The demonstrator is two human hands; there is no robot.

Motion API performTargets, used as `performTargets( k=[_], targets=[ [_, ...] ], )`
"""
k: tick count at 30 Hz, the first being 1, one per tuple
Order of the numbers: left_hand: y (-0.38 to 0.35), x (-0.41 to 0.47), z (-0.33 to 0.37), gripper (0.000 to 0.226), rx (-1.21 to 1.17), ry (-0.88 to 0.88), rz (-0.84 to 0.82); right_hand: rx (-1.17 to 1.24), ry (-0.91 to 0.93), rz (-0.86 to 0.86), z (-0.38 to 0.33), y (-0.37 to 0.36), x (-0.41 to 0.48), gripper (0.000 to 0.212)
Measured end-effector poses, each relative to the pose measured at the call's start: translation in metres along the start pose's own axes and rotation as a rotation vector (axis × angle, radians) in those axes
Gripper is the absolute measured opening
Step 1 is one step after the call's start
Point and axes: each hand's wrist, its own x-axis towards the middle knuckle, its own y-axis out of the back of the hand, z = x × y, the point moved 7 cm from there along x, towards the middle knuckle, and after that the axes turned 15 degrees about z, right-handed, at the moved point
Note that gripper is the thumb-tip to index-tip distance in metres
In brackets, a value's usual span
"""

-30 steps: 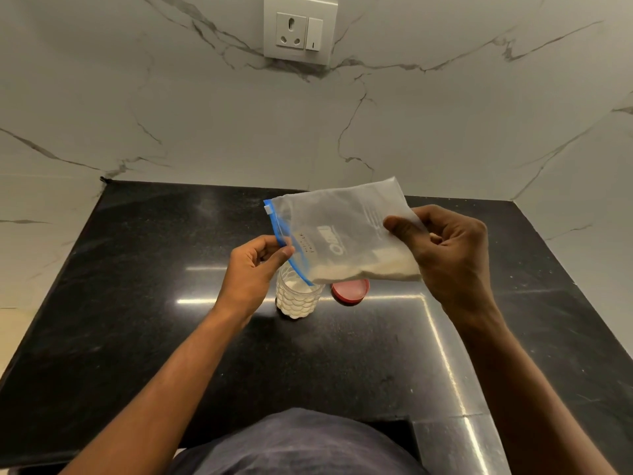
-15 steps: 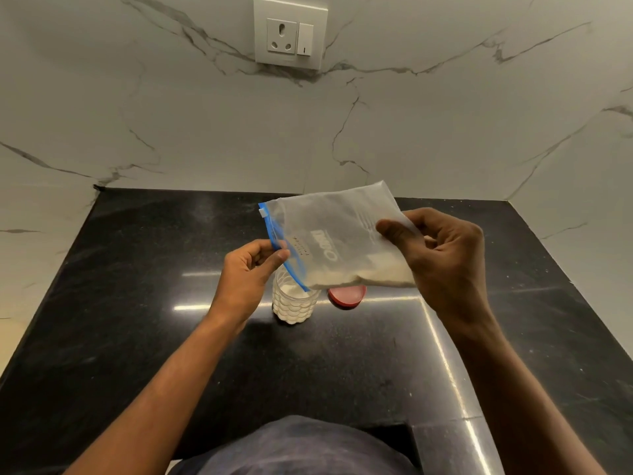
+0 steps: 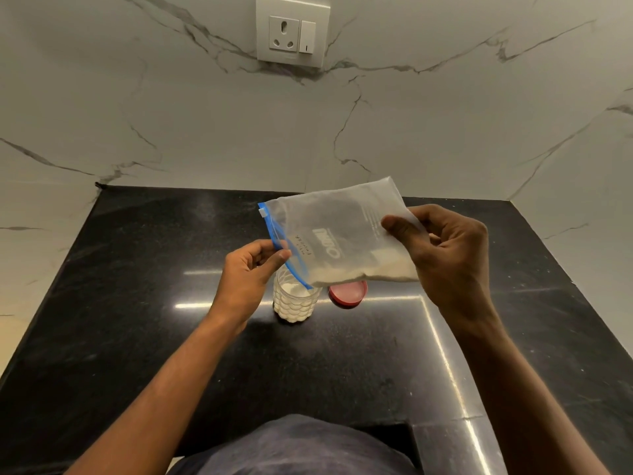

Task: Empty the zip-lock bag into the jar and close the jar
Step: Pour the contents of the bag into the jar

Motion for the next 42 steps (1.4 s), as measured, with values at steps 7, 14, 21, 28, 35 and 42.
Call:
performTargets(
  k=[7,14,21,28,35,42],
  targets=[
    [0.002,-0.001,0.000,0.018,0.003,0.003,0.009,0.022,-0.002,-0.019,0.001,-0.002,0.000,0.005],
    [0.002,0.000,-0.004,0.018,-0.031,0.037,0.018,0.044,-0.003,-0.024,-0.003,-0.006,-0.001,0.003],
    [0.001,-0.001,-0.001,0.018,-0.057,0.049,0.019,0.098,-0.015,-0.016,-0.008,-0.009,0.006,0.004],
    [0.001,-0.001,0.000,0.016,-0.062,0.054,0.023,0.121,-0.010,0.004,-0.008,-0.009,0.007,0.007],
    [0.002,-0.002,0.002,0.017,-0.053,0.055,0.031,0.129,-0.012,-0.012,-0.009,-0.011,0.008,0.004],
    [0.000,-0.005,0.002,0.016,-0.067,0.064,0.033,0.125,-0.034,-0.047,-0.008,-0.012,0.014,0.005]
  ],
)
